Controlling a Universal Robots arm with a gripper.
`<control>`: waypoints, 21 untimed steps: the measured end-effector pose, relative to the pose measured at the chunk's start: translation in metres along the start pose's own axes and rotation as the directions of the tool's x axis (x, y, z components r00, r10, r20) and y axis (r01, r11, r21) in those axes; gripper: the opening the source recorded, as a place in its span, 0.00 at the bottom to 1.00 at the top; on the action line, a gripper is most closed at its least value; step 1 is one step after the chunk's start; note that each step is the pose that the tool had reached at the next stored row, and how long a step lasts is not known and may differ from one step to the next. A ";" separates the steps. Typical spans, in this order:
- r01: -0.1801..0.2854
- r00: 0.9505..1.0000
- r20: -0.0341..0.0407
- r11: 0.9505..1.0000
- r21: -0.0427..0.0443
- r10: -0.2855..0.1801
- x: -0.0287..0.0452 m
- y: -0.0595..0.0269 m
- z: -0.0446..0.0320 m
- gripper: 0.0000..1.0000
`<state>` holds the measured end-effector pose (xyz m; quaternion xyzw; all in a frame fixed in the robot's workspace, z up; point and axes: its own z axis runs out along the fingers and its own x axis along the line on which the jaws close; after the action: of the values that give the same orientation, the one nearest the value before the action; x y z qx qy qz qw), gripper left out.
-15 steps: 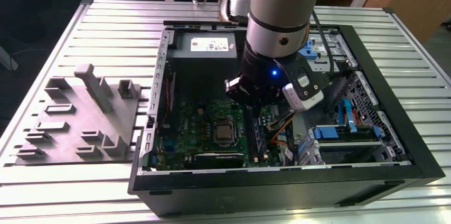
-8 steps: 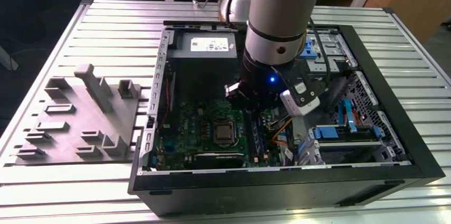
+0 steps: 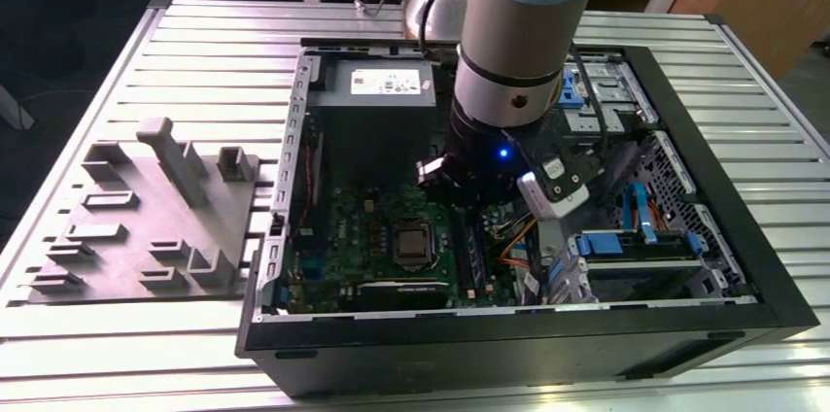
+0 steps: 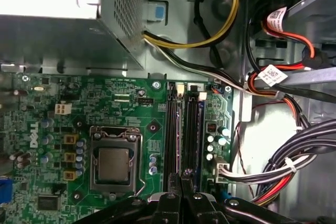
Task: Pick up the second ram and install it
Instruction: 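Insert the second ram into the second slot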
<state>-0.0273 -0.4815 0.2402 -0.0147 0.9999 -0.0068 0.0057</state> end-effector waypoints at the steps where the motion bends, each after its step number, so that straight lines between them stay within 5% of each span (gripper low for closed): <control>1: 0.000 1.000 0.000 1.000 0.000 0.000 0.0000 0.0000 0.0000 0.12; 18: -0.001 1.000 0.000 1.000 -0.006 0.001 0.0031 0.0023 0.0103 0.12; 21: -0.001 1.000 0.001 1.000 -0.015 0.001 0.0032 0.0023 0.0104 0.12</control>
<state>-0.0304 -0.4794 0.2298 -0.0142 0.9999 0.0008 0.0059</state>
